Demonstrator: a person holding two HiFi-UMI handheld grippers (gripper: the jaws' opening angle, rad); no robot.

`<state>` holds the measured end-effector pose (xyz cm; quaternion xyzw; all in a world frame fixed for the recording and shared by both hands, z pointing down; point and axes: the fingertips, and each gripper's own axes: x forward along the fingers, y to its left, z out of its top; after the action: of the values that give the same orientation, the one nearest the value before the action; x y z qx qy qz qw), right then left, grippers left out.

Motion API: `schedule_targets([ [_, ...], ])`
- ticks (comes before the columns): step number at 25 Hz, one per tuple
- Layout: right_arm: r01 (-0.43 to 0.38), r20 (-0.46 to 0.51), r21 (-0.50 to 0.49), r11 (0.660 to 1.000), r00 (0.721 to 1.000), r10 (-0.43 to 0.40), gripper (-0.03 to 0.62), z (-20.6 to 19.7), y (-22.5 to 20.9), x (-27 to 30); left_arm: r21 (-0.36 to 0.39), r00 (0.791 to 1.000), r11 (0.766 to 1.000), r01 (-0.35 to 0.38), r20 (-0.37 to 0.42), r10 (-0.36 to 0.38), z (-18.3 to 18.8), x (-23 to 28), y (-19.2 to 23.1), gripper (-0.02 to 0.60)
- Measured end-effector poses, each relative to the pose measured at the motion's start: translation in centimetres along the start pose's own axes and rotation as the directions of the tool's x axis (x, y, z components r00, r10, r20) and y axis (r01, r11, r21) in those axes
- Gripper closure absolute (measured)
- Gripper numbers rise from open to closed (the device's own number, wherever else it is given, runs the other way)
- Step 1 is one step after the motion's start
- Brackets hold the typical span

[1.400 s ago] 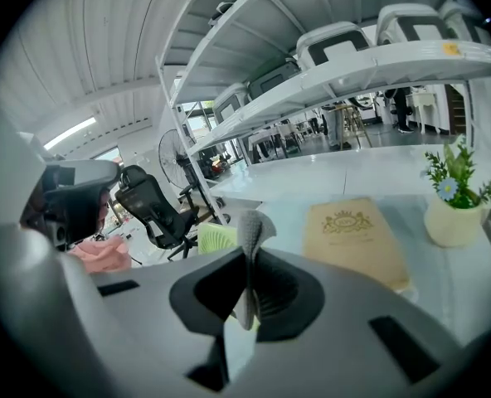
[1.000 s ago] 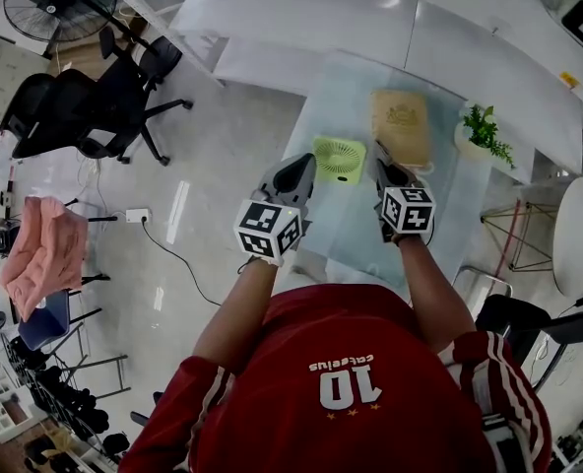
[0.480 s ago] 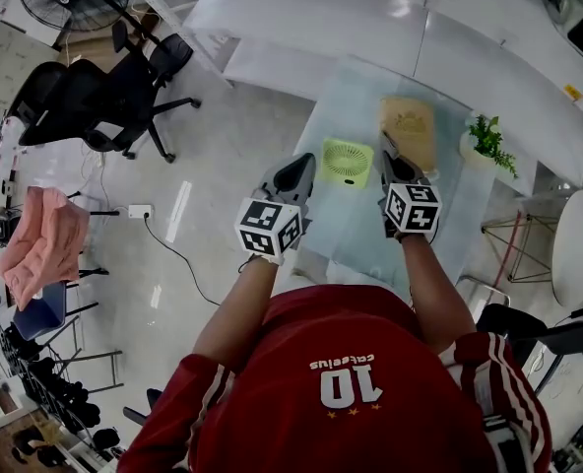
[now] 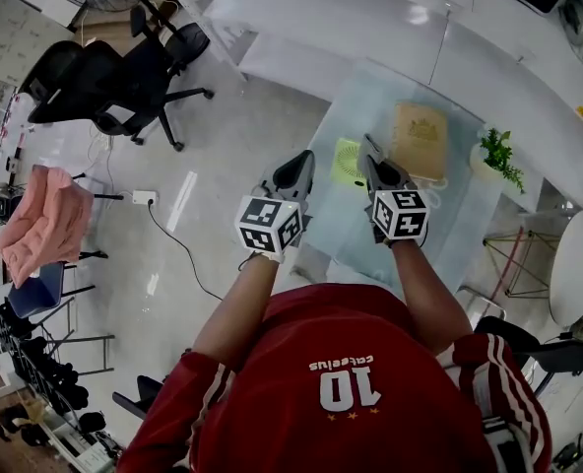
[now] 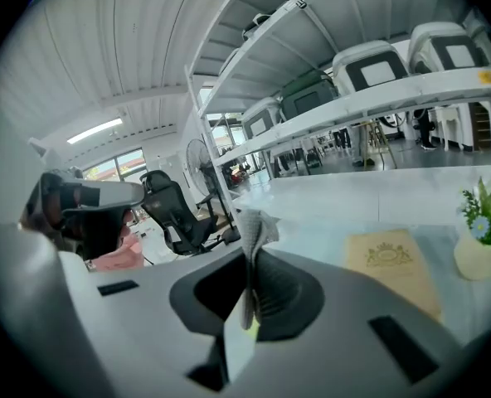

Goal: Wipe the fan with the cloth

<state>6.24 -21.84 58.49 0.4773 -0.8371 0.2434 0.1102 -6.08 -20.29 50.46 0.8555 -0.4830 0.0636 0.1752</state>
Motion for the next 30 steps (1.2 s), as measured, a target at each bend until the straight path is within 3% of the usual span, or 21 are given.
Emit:
schedule_targets([
  [10,-0.075,-0.056,-0.011,0.997,0.996,0.074,0.576,-3.6,3.2,2.7,-0.029,0.999,0.998,-0.048,0.005,0.048,-0.9,-1.8,2.1,0.583],
  [30,-0.049,-0.107,0.035,0.998,0.993,0.052,0.582,-8.0,2.9,6.8,-0.026,0.995,1.000,0.002,-0.099,-0.004,-5.1,-1.3,1.4,0.583],
])
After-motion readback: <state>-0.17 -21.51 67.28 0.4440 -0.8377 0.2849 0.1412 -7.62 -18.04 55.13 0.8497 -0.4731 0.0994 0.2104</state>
